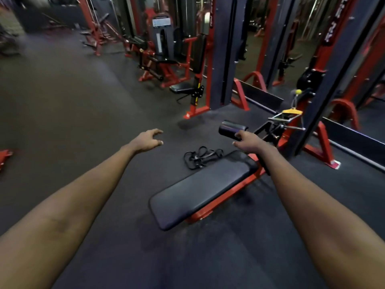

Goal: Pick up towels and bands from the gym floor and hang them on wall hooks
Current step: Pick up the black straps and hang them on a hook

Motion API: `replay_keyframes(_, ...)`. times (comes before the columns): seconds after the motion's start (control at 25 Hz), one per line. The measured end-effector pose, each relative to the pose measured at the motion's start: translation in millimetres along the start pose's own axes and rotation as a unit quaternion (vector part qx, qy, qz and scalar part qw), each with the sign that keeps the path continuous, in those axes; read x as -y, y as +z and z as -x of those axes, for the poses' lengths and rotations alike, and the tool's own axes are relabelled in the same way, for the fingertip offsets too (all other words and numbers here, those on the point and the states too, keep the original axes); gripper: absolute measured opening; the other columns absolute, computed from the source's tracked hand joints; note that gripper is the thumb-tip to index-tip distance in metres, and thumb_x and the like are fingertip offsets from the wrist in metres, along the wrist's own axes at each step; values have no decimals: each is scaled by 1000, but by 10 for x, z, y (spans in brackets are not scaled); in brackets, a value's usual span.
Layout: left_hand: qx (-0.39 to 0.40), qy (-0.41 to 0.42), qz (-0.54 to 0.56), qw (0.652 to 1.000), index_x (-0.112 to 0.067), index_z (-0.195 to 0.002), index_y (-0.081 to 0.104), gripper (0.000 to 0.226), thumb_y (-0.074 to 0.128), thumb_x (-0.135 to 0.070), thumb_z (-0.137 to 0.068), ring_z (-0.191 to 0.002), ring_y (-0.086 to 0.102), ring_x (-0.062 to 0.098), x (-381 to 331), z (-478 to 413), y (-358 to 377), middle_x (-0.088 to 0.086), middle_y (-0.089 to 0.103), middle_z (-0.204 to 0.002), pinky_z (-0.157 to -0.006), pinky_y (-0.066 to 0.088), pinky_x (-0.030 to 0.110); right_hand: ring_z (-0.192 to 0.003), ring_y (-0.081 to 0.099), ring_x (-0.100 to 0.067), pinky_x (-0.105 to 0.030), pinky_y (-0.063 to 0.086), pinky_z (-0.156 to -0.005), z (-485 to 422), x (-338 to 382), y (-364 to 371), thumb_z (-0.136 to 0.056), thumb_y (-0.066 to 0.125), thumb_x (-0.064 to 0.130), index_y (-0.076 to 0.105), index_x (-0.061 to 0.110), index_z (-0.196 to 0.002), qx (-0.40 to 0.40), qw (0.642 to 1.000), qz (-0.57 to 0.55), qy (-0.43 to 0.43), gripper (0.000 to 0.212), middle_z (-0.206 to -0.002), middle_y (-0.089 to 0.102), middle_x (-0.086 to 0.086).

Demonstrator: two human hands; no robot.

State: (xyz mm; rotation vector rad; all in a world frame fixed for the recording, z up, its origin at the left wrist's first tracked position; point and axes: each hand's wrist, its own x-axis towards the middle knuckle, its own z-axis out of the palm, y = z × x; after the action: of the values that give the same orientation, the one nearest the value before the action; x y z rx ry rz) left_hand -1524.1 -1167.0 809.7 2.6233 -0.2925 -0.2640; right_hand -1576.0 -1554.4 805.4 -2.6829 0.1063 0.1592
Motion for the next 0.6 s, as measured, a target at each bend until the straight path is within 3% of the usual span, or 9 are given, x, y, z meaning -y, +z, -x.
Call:
replay_keyframes(0.32,17,7,43,999,-24,-144,45,55,60,-32,-92,-134,46,22,1381,-662,-607,5,48,-146,-108,35,33,-130,51,-28,-34,41,-107,-1046,1323,1028,-91,62,31,49,5,-138,48,999,-1,26,55,-142,53,-15)
replay_keyframes(0.6,55,31,72,995,-25,-141,48,53,62,-31,-91,-130,49,18,2078,-2141,-653,3,53,-142,-103,36,27,-117,59,-27,-33,45,-93,-2488,1577,1563,-89,61,33,60,13,-121,82,994,1,69,37,-126,63,-10)
